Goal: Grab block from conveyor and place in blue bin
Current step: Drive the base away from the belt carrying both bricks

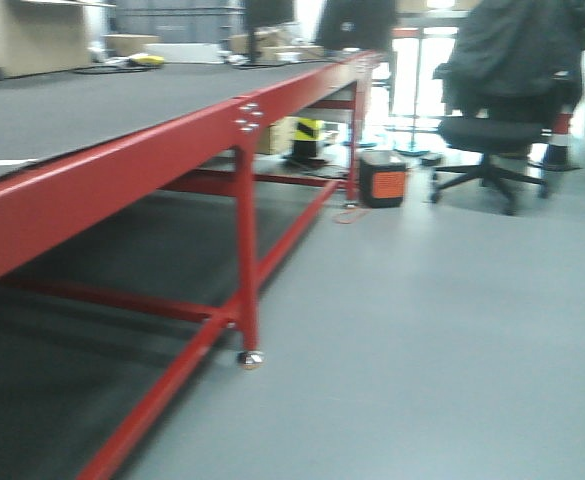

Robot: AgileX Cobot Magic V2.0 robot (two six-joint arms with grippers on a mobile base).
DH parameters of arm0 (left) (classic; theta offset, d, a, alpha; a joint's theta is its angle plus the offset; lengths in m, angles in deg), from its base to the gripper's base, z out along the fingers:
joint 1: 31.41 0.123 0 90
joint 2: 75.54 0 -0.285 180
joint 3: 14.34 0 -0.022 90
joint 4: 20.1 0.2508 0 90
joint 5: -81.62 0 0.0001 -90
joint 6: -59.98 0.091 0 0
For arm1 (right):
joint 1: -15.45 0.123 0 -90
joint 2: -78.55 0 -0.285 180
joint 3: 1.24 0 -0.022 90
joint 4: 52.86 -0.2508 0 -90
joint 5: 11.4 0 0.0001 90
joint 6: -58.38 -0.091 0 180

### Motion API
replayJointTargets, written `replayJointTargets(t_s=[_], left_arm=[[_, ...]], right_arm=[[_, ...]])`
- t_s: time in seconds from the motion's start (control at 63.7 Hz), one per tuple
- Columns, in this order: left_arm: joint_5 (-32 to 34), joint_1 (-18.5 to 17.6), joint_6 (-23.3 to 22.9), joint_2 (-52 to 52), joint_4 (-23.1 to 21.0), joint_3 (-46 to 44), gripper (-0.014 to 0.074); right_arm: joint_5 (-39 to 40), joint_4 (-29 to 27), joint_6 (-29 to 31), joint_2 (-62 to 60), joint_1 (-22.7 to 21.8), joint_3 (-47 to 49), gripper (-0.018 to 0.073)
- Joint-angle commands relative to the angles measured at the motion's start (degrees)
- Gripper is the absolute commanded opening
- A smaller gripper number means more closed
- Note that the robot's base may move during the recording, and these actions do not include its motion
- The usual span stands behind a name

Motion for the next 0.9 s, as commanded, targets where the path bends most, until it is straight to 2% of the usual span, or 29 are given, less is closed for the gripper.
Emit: replayJointTargets(t_s=[0.0,0.88], left_arm=[[1.11,-0.35,-0.42,0.25,-0.06,-0.10,-0.0111],[1.11,-0.35,-0.42,0.25,-0.06,-0.10,-0.0111]], right_arm=[[1.32,0.42,0.20,-0.16,0.10,0.21,-0.0162],[1.32,0.42,0.20,-0.16,0.10,0.21,-0.0162]])
